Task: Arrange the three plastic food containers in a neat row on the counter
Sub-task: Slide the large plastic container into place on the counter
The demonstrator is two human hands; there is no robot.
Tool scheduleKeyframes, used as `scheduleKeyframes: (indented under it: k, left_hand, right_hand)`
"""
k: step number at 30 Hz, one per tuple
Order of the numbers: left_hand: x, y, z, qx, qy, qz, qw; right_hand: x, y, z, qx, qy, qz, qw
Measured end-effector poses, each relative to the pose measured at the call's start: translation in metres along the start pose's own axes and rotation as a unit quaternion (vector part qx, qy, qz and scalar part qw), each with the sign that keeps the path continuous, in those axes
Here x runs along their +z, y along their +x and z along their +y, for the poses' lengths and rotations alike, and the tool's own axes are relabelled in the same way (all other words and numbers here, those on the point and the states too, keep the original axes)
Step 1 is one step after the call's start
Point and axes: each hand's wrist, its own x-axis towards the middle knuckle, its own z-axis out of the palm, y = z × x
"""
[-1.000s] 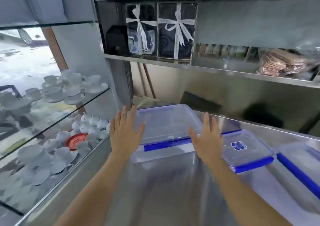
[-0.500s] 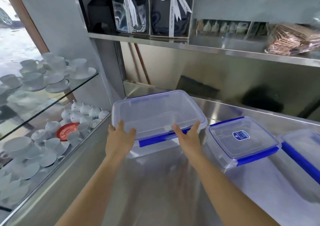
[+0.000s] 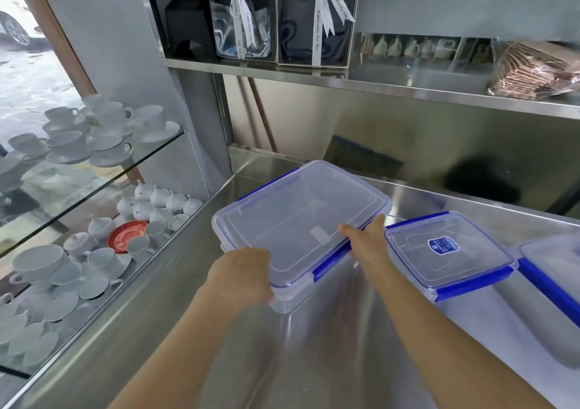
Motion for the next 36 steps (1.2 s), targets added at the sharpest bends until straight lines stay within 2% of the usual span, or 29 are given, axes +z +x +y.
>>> scheduleKeyframes:
  k: [2, 4, 6, 9, 17, 22, 24, 26, 28, 30, 33, 36]
  left_hand:
    - [-0.004, 0.004, -0.005, 0.046, 0.041, 0.016, 0.998]
    - [-0.005, 0.011, -0.009, 0.138, 0.062, 0.03, 0.988]
    - [-0.003, 0.016, -0.011, 0.223, 0.026, 0.0, 0.975]
    - [0.012, 0.02, -0.015, 0.267, -0.044, -0.031, 0.962]
    - [0.036, 0.023, 0.018, 0.261, -0.007, 0.062, 0.963]
    - [0.049, 0.02, 0.044, 0.261, 0.014, 0.133, 0.956]
    - [0.052, 0.02, 0.049, 0.261, 0.0, 0.137, 0.956]
    - [0.051, 0.021, 0.05, 0.246, -0.065, 0.143, 0.956]
    - [0.045, 0.026, 0.047, 0.202, -0.159, 0.217, 0.942]
    - [0.039, 0.035, 0.038, 0.143, -0.143, 0.277, 0.939]
    - [0.039, 0.042, 0.026, 0.116, -0.057, 0.206, 0.97]
    - [0.042, 0.042, 0.025, 0.122, -0.031, 0.193, 0.973]
  right_hand:
    - [-0.002, 0.002, 0.0, -0.007, 0.003, 0.0, 1.0]
    - [-0.001, 0.002, 0.001, -0.015, -0.003, 0.002, 1.0]
    - [-0.001, 0.002, 0.002, -0.02, -0.002, 0.007, 1.0]
    - [-0.004, 0.004, 0.0, -0.022, -0.006, 0.012, 1.0]
    - [-0.017, 0.025, -0.019, -0.015, -0.163, -0.009, 0.986]
    - [-0.022, 0.022, -0.015, -0.036, -0.189, 0.02, 0.981]
    - [-0.021, 0.018, -0.012, -0.047, -0.193, 0.018, 0.98]
    - [-0.022, 0.015, -0.01, -0.055, -0.207, 0.018, 0.977]
    - [-0.024, 0.011, -0.009, -0.057, -0.211, 0.019, 0.976]
    - [-0.026, 0.008, -0.007, -0.06, -0.202, 0.008, 0.978]
    - [-0.029, 0.004, -0.004, -0.074, -0.198, -0.013, 0.977]
    - [-0.033, -0.001, -0.004, -0.079, -0.183, -0.032, 0.979]
